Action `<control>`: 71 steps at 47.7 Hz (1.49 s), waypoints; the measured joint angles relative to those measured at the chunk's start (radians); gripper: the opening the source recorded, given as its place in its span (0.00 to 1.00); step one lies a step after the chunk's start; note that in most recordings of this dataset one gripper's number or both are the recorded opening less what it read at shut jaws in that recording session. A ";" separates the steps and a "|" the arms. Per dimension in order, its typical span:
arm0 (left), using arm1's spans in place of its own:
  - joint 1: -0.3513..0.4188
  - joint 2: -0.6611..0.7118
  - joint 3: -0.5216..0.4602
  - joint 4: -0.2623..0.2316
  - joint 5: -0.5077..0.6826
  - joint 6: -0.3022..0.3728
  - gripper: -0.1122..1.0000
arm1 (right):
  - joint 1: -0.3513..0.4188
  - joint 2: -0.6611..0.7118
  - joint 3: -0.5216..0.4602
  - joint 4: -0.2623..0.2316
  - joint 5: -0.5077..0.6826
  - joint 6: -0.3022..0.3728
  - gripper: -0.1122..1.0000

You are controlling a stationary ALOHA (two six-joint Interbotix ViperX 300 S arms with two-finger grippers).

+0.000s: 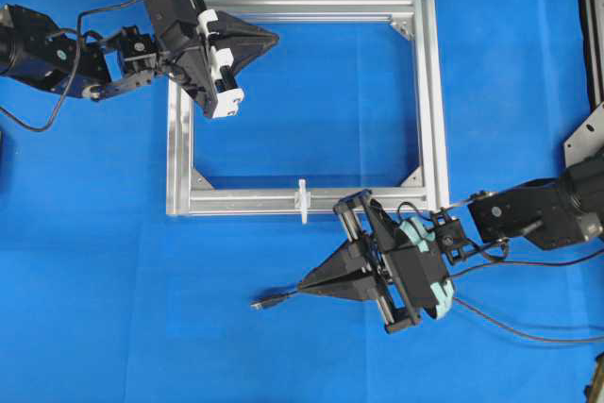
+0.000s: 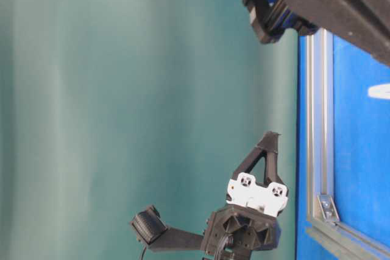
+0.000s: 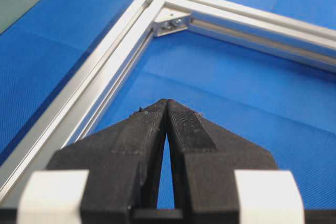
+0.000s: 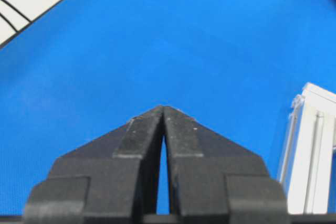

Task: Insert the wire through the string loop located in the center.
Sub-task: 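Move the right gripper down toward the black USB cable plug end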

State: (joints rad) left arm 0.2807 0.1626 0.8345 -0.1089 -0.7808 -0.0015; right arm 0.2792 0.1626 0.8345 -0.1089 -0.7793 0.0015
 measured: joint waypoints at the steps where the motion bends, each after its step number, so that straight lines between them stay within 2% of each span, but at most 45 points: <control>1: -0.002 -0.002 0.000 0.002 0.003 -0.002 0.10 | -0.002 -0.003 0.000 0.000 0.002 -0.002 0.10; 5: -0.003 -0.021 0.000 0.012 0.025 -0.006 0.10 | -0.002 -0.026 0.000 0.000 0.021 -0.006 0.06; 20: -0.006 -0.032 0.002 0.018 0.031 -0.009 0.10 | 0.002 -0.063 -0.023 -0.002 0.153 0.020 0.06; 29: -0.006 -0.032 0.002 0.020 0.032 -0.011 0.10 | 0.005 -0.063 -0.025 -0.002 0.186 0.052 0.07; 33: -0.006 -0.032 0.002 0.020 0.031 -0.009 0.10 | 0.005 -0.064 -0.026 -0.002 0.189 0.058 0.14; 37: -0.006 -0.032 0.002 0.020 0.032 -0.009 0.10 | 0.006 -0.064 -0.031 -0.002 0.190 0.064 0.29; 46: -0.006 -0.032 0.002 0.020 0.034 -0.009 0.10 | 0.009 -0.064 -0.037 0.008 0.219 0.069 0.79; 49: -0.005 -0.032 0.002 0.020 0.034 -0.009 0.10 | 0.011 -0.064 -0.040 0.017 0.233 0.069 0.90; 54: -0.005 -0.032 0.002 0.018 0.034 -0.009 0.10 | 0.014 -0.064 -0.046 0.034 0.261 0.069 0.85; 65: 0.000 -0.032 0.002 0.020 0.035 -0.009 0.10 | 0.026 -0.018 -0.071 0.057 0.295 0.071 0.86; 71: 0.002 -0.032 0.003 0.020 0.035 -0.009 0.10 | 0.029 0.051 -0.094 0.091 0.295 0.083 0.86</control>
State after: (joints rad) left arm 0.2823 0.1304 0.8376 -0.0890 -0.7455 -0.0107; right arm 0.3083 0.2132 0.7409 -0.0184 -0.4847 0.0844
